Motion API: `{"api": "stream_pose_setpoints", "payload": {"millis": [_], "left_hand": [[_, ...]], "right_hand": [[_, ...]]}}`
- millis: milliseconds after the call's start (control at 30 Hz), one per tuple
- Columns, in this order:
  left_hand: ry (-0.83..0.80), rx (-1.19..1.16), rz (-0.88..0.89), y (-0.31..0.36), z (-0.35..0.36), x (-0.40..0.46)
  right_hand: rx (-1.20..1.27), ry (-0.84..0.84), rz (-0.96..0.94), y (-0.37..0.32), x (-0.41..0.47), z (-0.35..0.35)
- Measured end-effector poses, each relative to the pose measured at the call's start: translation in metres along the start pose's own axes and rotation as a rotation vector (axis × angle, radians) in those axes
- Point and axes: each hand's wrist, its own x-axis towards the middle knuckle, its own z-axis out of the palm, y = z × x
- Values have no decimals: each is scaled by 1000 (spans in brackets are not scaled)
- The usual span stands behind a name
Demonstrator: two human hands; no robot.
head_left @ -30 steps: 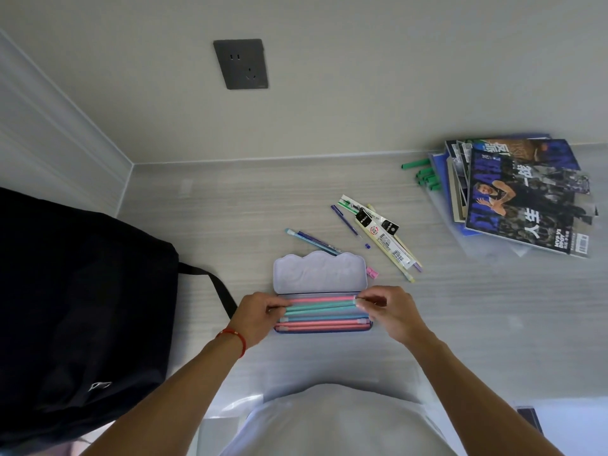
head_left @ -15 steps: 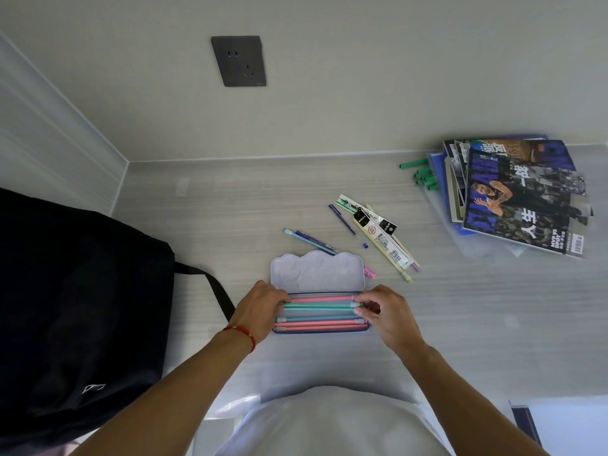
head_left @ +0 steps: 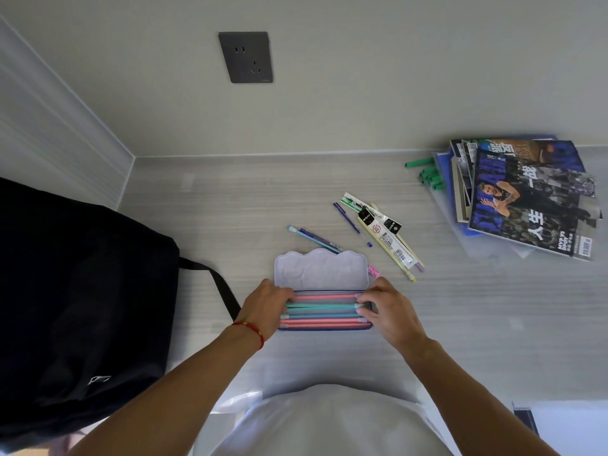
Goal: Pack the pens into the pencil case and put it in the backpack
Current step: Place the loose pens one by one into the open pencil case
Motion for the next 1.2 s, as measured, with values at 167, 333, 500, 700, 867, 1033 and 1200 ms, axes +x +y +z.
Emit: {"api": "stream_pose_setpoints", "payload": {"millis": [167, 333, 500, 700, 867, 1033, 1200], "left_hand": [[-12, -22, -15, 4, -4, 4], [-27, -12, -43, 13, -1, 6], [-7, 26, -54, 15, 4, 5], [-2, 18, -31, 7, 2, 0], [-44, 40, -31, 7, -4, -3], [-23, 87, -62, 10, -15, -8], [77, 24, -74, 9, -20, -17]], "right_hand": [[-1, -88, -15, 10, 5, -6], [-33, -101, 26, 11, 10, -11], [-18, -93, 53, 8, 6, -7], [-31, -99, 61, 8, 13, -18], [-83, 34, 97, -8, 42, -29], [-129, 14, 32, -49, 95, -25], [-291, -137, 79, -75, 144, -19]]}}
